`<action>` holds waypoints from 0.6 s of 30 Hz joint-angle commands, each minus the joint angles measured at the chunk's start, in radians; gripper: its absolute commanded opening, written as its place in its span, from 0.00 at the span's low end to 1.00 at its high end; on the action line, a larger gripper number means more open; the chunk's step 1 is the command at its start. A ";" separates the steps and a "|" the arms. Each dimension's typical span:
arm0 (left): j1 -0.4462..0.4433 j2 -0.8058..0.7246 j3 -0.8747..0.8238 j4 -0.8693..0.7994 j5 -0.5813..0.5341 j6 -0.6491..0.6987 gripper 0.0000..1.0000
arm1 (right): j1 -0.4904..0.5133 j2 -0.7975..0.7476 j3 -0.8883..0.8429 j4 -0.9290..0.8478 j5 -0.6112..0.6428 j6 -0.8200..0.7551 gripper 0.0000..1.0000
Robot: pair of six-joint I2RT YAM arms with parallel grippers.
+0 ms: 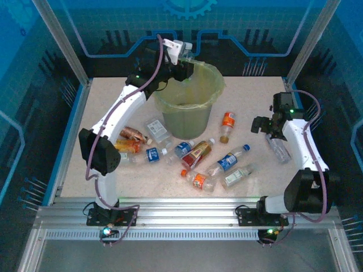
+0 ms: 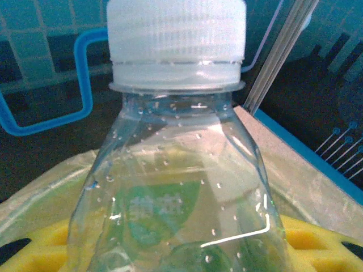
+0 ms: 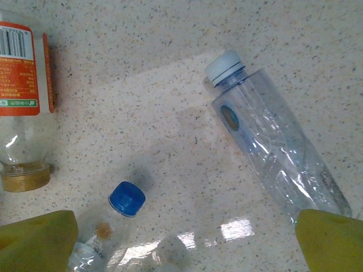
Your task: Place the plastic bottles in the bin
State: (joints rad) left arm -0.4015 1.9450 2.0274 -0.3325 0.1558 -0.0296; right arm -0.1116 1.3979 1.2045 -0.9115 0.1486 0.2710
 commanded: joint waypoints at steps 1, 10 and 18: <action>-0.021 0.011 -0.026 -0.039 0.027 0.061 0.31 | -0.036 0.035 -0.007 0.005 -0.052 -0.006 1.00; -0.048 0.030 -0.062 -0.080 0.026 0.114 0.36 | -0.170 0.063 0.023 0.002 -0.056 0.029 1.00; -0.048 0.072 -0.075 -0.085 0.031 0.119 0.42 | -0.305 0.100 0.001 0.032 -0.095 0.042 1.00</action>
State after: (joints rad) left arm -0.4488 1.9907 1.9659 -0.4034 0.1658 0.0628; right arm -0.3729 1.4727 1.2045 -0.8970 0.0978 0.2962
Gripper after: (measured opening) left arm 0.515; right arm 0.996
